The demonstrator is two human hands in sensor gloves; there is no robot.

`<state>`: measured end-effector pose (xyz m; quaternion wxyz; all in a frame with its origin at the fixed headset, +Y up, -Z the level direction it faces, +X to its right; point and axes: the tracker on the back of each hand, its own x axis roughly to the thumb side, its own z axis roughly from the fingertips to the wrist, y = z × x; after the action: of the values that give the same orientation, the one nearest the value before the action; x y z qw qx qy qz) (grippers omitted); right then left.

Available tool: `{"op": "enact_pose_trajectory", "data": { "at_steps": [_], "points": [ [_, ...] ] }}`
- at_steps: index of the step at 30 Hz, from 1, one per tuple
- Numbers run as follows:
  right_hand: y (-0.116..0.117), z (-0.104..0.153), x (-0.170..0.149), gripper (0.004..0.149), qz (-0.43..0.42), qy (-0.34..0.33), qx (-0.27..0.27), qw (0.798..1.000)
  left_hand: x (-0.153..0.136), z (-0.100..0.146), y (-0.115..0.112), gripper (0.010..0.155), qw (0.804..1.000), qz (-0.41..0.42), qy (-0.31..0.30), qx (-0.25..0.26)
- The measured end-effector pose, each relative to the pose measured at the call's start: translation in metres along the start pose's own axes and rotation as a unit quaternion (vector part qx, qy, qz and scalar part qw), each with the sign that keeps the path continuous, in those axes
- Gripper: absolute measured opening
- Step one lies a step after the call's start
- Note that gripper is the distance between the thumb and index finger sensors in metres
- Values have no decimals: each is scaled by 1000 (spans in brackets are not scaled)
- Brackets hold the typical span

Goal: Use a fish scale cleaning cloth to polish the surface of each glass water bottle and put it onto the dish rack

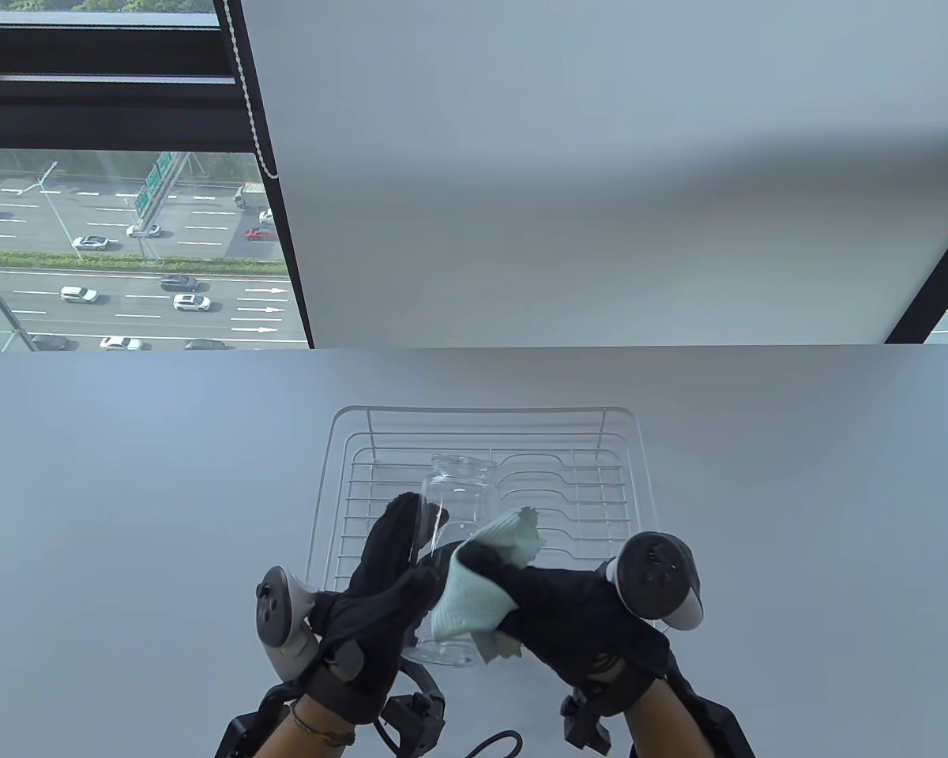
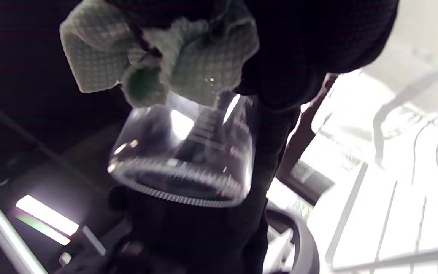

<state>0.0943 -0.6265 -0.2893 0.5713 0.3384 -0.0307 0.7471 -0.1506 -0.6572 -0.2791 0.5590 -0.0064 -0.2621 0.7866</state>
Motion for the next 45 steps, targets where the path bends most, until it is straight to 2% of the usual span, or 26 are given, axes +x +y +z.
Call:
{"op": "enact_pose_trajectory", "data": {
  "at_steps": [4, 5, 6, 8, 10, 12, 13, 18, 20, 21, 23, 24, 25, 28, 29, 31, 32, 33, 34, 35, 36, 37, 38, 41, 44, 45],
  "points": [
    [7, -5, -1, 56, -59, -16, 147, 987, 0, 0, 2, 88, 1000, 6, -16, 15],
    [13, -7, 0, 56, -61, -13, 215, 975, 1, 0, 4, 88, 999, 8, -24, 20],
    [17, -8, 1, 56, -59, -8, 250, 966, 3, 0, 6, 88, 999, 4, -28, 23],
    [18, -9, 4, 56, -47, -18, 233, 971, 4, 1, 6, 88, 1000, -5, -16, 12],
    [11, -7, 4, 57, -7, -18, 150, 988, 4, 1, 4, 88, 1000, -13, -10, 8],
    [1, -2, 0, 58, 5, -17, 34, 999, 3, 2, 1, 87, 999, -33, 7, -9],
    [-3, -1, -2, 58, -1, -13, 13, 1000, 3, 2, -1, 87, 999, -37, 16, -16],
    [-10, 1, -2, 57, -10, -17, 0, 1000, 2, 0, -6, 92, 994, -47, 41, -94],
    [-5, -1, -2, 56, -15, -23, 25, 999, 1, 3, -4, 88, 998, -46, 8, -40],
    [-2, -3, -1, 56, -19, -29, 54, 998, 0, 3, -4, 87, 999, -40, -1, -27],
    [15, -7, 0, 56, -30, -27, 182, 982, 1, 2, 0, 87, 999, -20, -25, 3],
    [21, -8, 1, 56, -38, -21, 223, 974, 2, 2, 2, 87, 999, -14, -32, 15],
    [22, -8, 2, 56, -35, -20, 221, 974, 2, 2, 3, 86, 999, -12, -33, 14],
    [10, -7, 1, 57, -9, -28, 149, 988, 2, 2, -1, 92, 999, -37, -6, -21],
    [-2, -3, -2, 57, -13, -30, 58, 998, 2, 2, -6, 95, 997, -45, 9, -65],
    [-11, 2, -5, 57, -22, -26, -14, 999, 3, -1, -10, 99, 992, -40, 5, -116],
    [-15, 2, -5, 57, -23, -35, 7, 999, 4, -3, -12, 99, 989, -39, 9, -141],
    [-15, 2, -3, 57, -31, -31, 40, 998, 6, -3, -12, 99, 989, -44, 5, -143],
    [-14, 3, -2, 57, -33, -26, 44, 998, 7, -3, -11, 97, 991, -42, -10, -129],
    [-11, 1, 0, 57, -38, -39, 51, 997, 9, -2, -9, 94, 996, -36, -31, -80],
    [0, -3, 4, 56, -30, -38, 119, 992, 10, 0, -6, 93, 997, -32, -61, -29],
    [7, -4, 5, 57, -21, -30, 178, 983, 11, -1, -1, 95, 997, -20, -71, -4],
    [14, -5, 7, 57, -30, -36, 189, 981, 11, -1, 3, 98, 998, -2, -66, -2],
    [12, -5, 13, 57, -2, -56, 118, 991, 14, -1, 4, 98, 998, -4, -61, -16],
    [-8, 2, 11, 58, 3, -56, -2, 998, 16, -5, -3, 103, 989, -4, 9, -147],
    [-13, 5, 10, 58, 3, -55, -11, 998, 18, -5, -4, 106, 988, -28, 9, -153]
  ]
}}
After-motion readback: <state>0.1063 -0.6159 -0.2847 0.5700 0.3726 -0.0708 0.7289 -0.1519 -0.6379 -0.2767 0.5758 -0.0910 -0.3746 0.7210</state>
